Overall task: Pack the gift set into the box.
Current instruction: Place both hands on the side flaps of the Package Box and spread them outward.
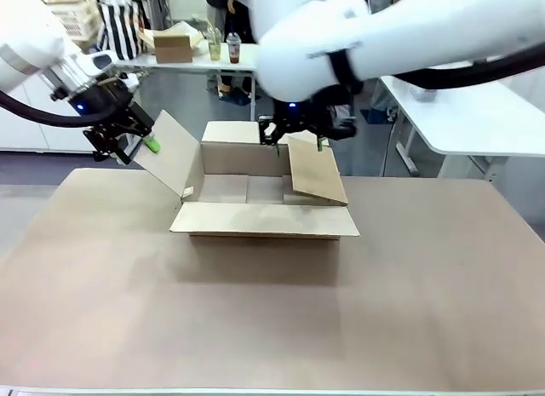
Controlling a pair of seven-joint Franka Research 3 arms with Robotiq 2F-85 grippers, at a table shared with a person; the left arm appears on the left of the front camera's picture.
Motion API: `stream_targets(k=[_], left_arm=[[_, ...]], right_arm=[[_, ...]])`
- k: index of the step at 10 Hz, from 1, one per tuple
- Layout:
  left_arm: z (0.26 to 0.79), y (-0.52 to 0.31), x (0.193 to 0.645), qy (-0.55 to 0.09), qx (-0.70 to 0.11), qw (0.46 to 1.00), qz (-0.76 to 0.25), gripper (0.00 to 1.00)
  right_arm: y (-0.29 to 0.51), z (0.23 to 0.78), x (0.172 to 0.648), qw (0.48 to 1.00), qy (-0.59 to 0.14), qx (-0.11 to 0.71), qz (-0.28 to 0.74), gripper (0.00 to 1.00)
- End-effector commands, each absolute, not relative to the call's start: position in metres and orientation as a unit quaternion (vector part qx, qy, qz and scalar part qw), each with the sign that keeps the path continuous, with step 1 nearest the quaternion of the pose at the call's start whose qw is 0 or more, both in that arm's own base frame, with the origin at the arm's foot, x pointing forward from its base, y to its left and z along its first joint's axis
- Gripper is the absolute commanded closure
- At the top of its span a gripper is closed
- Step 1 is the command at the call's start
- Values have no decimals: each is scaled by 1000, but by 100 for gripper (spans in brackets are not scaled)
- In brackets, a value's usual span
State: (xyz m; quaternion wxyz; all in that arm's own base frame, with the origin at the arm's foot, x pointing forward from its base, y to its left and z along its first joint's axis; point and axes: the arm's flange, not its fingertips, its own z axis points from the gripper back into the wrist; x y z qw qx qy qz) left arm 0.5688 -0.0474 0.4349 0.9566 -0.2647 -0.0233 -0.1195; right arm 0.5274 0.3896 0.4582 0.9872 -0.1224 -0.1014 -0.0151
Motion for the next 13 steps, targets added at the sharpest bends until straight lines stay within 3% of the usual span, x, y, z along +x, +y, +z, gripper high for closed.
stream_targets(k=[1,8,13], left_arm=[[437,-48,567,-23,-256,960,-113,0],[437,-48,567,-23,-256,960,-113,0],[437,-48,567,-23,-256,960,-113,0]], right_arm=[[430,455,560,977,-95,-190,-29,0],[399,407,570,955,-68,-286,-25,0],[341,450,551,954,-72,-288,-36,0]])
